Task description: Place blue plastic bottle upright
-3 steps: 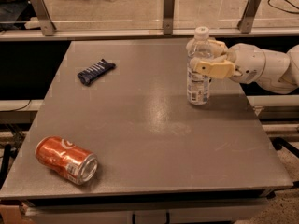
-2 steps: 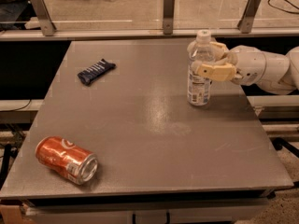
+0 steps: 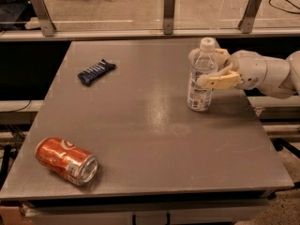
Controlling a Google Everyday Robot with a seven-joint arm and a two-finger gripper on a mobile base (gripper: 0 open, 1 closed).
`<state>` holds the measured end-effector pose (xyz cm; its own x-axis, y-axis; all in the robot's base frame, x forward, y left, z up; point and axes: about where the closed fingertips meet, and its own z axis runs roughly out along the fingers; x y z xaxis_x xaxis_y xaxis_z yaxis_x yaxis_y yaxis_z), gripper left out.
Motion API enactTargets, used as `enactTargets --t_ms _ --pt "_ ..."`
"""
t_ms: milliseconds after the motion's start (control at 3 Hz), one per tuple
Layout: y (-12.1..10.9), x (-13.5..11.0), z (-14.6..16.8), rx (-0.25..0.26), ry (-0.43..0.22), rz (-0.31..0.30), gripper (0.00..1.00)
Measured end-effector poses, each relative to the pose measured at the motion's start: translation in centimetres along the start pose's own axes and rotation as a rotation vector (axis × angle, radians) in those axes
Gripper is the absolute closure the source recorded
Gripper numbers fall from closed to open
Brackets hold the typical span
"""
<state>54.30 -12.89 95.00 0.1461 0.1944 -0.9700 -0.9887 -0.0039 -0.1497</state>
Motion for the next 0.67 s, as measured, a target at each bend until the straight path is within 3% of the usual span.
enactTargets --t_ms 333,667 --pt "0.15 0.45 -0.31 0.007 0.008 0.009 0.00" --pt "0.22 0.52 -0.81 0.022 0.033 0.009 0.00"
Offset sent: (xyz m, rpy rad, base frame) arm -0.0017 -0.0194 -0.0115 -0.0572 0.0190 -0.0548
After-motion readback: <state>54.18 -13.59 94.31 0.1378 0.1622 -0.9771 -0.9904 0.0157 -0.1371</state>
